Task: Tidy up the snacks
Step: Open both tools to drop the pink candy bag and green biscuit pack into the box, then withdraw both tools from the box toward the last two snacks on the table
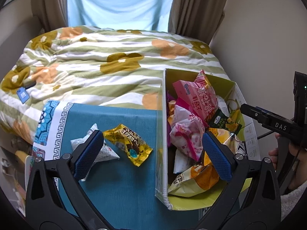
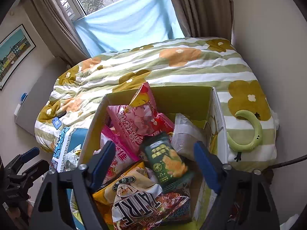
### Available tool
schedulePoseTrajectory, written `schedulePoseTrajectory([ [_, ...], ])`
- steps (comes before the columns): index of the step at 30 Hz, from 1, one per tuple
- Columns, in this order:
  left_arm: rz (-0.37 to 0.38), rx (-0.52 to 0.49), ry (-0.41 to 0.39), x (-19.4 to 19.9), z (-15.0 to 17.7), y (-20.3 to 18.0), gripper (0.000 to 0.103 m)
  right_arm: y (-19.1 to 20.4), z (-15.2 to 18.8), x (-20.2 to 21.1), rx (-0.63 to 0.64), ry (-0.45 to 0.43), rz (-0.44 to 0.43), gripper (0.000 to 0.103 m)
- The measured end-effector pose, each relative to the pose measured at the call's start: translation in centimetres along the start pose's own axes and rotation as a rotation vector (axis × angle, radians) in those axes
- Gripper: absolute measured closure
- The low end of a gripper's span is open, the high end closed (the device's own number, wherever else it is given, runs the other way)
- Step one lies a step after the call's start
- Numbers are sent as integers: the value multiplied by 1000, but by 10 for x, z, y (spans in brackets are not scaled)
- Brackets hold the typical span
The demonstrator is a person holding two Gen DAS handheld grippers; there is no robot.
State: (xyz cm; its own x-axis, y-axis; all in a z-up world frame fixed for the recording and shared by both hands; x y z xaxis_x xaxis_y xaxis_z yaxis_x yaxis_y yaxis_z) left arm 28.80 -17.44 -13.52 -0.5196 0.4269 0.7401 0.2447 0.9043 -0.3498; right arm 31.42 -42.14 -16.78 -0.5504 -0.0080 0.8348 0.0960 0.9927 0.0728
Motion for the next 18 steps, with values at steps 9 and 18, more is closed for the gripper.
schedulePoseTrajectory([
  [9, -25, -38, -52, 35, 6, -2, 1, -1, 5, 19, 5, -46, 31, 17],
  [18, -48, -98, -146, 104, 17, 20, 1, 30, 13, 77, 68, -192, 98, 17],
])
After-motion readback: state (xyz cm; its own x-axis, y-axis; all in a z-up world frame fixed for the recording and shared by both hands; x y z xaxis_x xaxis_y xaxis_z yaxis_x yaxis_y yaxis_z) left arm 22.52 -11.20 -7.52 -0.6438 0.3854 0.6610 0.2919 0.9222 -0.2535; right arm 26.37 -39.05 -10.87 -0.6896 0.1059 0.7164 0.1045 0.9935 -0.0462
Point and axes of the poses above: each gripper's, at about its wrist camera, not at the fingertips, and x roughly against the way its jaws point, y to its left, z to its underside, the point moved 2 cm from there along -x, roughly the way its jaws point, and after that the axes turned 15 degrees about z, right-handed, at the moved point
